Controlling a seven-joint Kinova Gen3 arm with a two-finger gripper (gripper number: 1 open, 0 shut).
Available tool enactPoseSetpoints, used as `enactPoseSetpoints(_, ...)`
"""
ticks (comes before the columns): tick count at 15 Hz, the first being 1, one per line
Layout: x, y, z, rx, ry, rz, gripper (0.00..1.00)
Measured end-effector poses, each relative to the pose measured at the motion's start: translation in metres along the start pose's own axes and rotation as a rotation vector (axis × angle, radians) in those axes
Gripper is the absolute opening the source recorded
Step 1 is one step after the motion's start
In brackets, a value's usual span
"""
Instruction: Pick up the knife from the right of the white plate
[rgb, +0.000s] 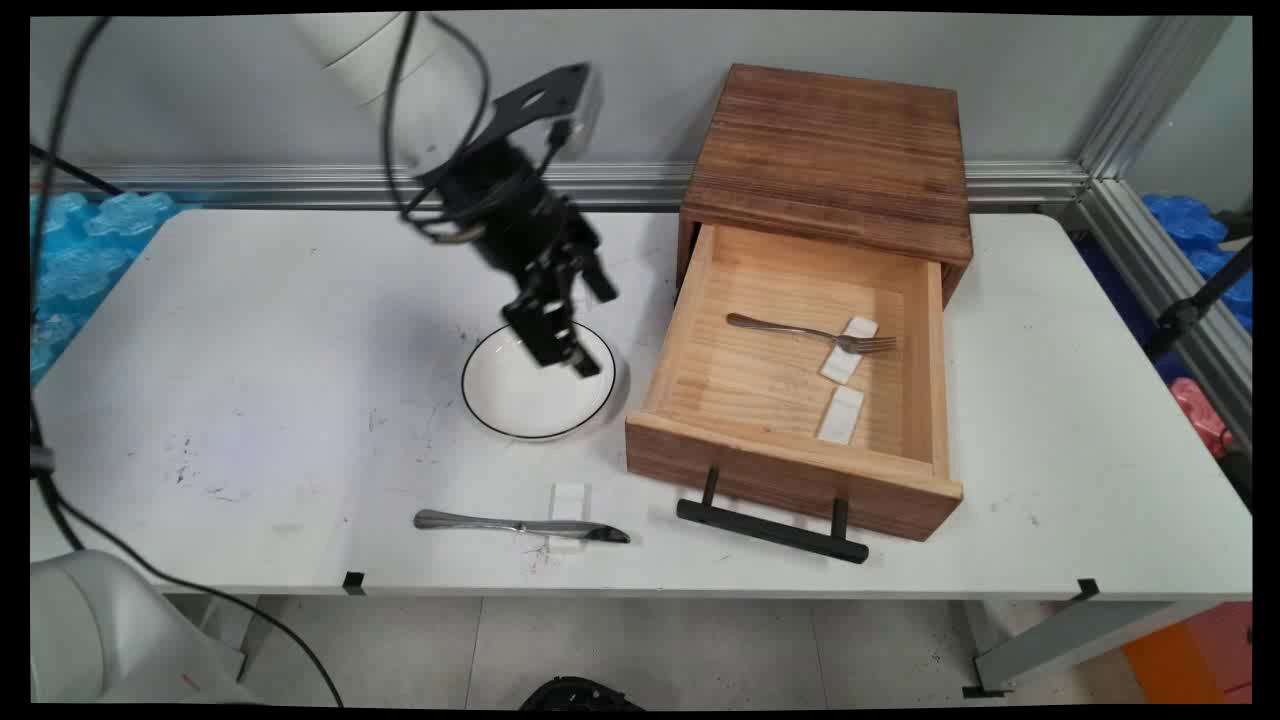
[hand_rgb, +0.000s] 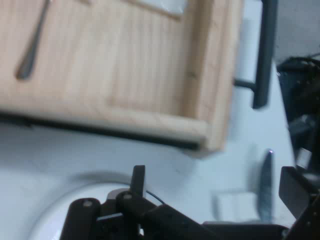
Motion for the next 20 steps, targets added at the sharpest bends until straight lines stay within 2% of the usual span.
enactPoseSetpoints(4, -0.032, 0.036, 0.000, -0.014, -0.039, -0.074, 1.00)
enactPoseSetpoints(10, -0.066, 0.071, 0.020, -0.007, -0.078, -0.134, 1.00)
enactPoseSetpoints(20, -0.092, 0.093, 0.062, 0.032, -0.101, -0.107, 1.00)
